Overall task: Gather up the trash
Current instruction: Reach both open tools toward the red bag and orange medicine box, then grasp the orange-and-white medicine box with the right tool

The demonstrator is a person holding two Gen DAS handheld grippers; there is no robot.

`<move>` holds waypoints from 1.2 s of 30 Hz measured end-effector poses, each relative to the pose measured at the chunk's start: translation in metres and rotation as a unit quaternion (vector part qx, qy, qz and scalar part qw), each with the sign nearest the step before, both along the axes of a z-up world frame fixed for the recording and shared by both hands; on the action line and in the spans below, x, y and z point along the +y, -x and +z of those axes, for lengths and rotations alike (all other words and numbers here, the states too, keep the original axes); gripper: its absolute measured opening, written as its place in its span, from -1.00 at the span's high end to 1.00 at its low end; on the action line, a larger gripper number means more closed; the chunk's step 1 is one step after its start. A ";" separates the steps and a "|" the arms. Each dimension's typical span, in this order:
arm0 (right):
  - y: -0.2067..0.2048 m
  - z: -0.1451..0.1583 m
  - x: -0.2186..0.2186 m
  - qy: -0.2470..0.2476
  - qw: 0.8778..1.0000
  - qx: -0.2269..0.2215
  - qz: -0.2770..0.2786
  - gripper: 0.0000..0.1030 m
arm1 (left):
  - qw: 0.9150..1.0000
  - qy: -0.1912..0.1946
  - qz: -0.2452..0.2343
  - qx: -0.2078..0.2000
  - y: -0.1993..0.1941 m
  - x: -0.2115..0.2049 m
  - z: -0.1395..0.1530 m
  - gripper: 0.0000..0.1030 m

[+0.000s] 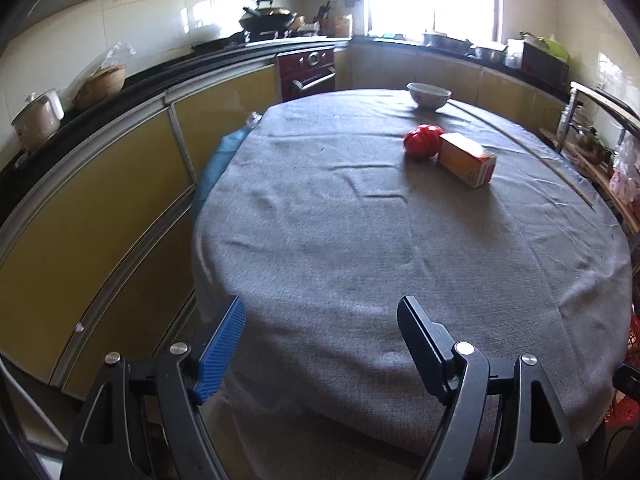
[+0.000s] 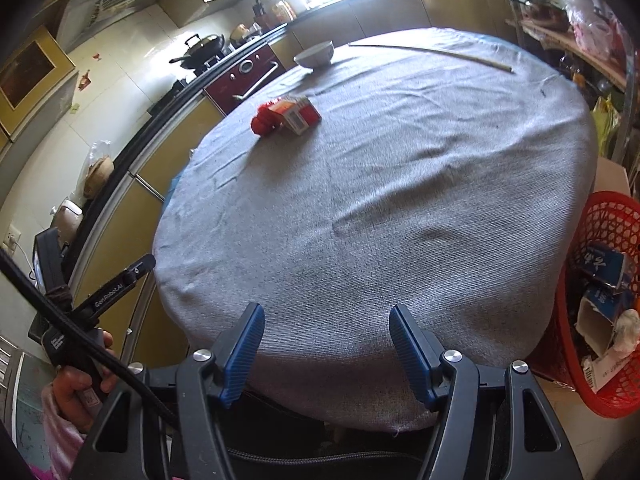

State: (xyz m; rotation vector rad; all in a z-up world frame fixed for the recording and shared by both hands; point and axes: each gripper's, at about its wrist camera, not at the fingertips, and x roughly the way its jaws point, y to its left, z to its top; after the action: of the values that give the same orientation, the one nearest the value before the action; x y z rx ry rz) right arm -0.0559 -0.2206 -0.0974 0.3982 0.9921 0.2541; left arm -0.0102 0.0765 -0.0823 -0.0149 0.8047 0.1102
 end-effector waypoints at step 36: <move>-0.282 0.010 0.074 0.102 0.988 -0.079 0.088 -0.42 | 1.000 0.013 -0.024 -0.004 -0.077 0.026 -0.004 -0.53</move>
State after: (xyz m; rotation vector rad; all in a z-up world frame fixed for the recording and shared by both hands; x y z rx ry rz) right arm 0.2261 -0.1469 -0.0874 0.1005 0.8882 0.3349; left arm 0.0665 0.1022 -0.0866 -0.0203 0.7979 0.0538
